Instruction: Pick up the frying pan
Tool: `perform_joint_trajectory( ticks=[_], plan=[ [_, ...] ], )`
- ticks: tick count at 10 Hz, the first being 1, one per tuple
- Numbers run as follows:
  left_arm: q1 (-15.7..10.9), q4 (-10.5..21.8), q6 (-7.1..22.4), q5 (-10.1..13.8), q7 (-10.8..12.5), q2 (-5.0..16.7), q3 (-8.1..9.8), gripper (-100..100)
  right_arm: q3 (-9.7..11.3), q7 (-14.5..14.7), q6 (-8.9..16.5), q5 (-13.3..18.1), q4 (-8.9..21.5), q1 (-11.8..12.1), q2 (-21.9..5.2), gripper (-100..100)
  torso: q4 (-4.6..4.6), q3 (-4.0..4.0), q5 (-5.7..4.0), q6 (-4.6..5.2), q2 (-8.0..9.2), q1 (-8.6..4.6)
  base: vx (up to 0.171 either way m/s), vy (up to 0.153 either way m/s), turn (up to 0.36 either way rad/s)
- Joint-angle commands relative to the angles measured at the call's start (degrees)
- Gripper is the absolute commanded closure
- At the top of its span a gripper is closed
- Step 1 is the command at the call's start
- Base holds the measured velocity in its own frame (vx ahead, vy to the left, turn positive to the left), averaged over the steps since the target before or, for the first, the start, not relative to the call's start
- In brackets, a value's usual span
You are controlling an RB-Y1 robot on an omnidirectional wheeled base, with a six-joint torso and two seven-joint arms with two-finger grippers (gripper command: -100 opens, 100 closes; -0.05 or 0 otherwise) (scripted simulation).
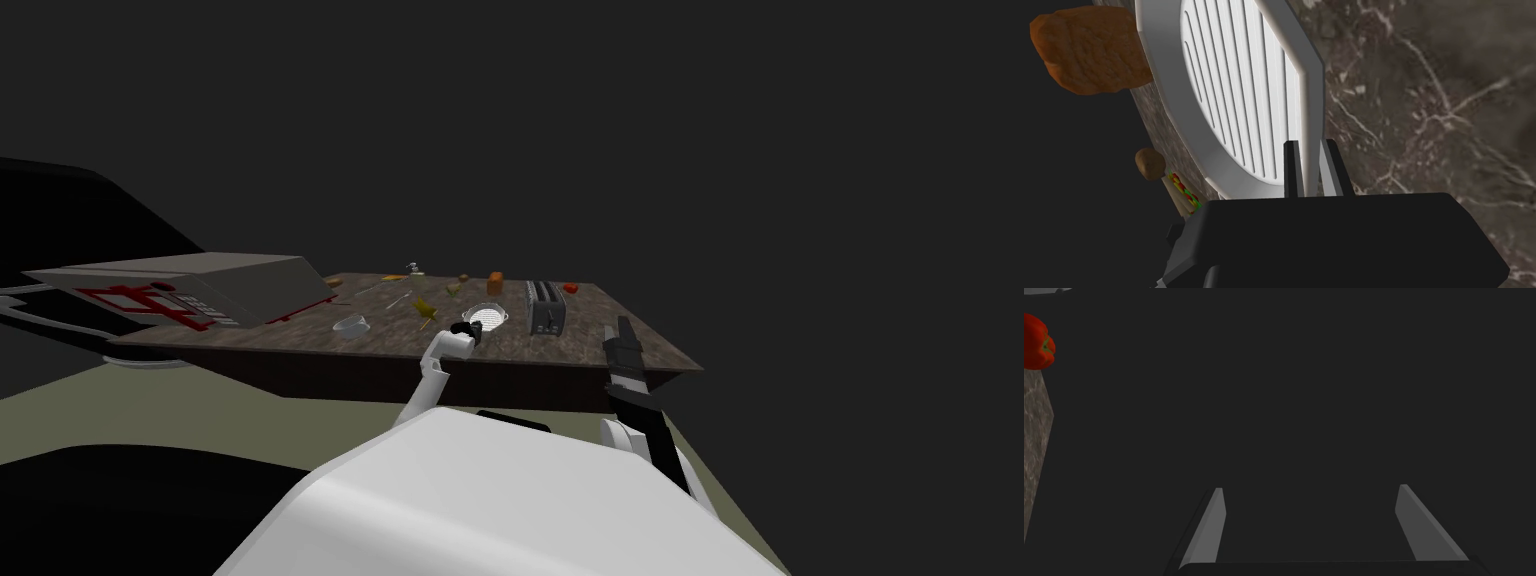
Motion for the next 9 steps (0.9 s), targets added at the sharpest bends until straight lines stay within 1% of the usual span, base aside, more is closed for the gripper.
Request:
perform_joint_trajectory(
  ticks=[1,2,5,6,7,8,9],
  plan=[
    [0.0,0.0,0.0,0.0,0.0,0.0,0.00,0,0.0,0.0,0.0,0.0,0.0,0.0,0.0,0,0.00,0.00,0.00,0.00,0.00,0.00,0.000,0.000,0.000],
    [0.5,-1.8,1.0,-0.5,0.0,-0.4,-0.83,100,0.0,0.0,0.0,0.0,0.0,0.0,0.0,0,0.01,0.02,-0.01,0.00,0.02,-0.01,0.011,0.021,0.067],
    [1.9,-4.9,2.7,-1.8,0.2,-1.4,-2.65,100,0.0,0.0,0.0,0.0,0.0,0.0,0.0,0,0.08,0.08,-0.02,-0.01,0.07,0.06,0.013,0.028,0.059],
    [2.6,-6.4,3.6,-2.5,0.3,-1.9,-3.56,100,0.0,0.0,0.0,0.0,0.0,0.0,0.0,0,0.10,0.10,-0.02,-0.02,0.10,0.05,0.013,0.033,0.078],
    [3.0,-7.2,4.0,-2.8,0.4,-2.1,-4.01,100,0.0,0.0,0.0,0.0,0.0,0.0,0.0,0,0.13,0.12,-0.02,-0.03,0.12,0.07,0.014,0.029,0.043],
    [2.7,-6.5,3.7,-2.4,0.3,-1.9,-3.58,100,0.0,0.0,0.0,0.0,0.0,0.0,0.0,0,0.15,0.14,-0.02,-0.02,0.14,0.05,0.006,0.011,0.001],
    [2.8,-6.7,3.8,-2.5,0.3,-1.9,-3.69,0,0.0,0.0,0.0,0.0,0.0,0.0,0.0,0,0.16,0.16,-0.03,-0.02,0.16,0.01,0.000,0.000,0.000]
  ],
)
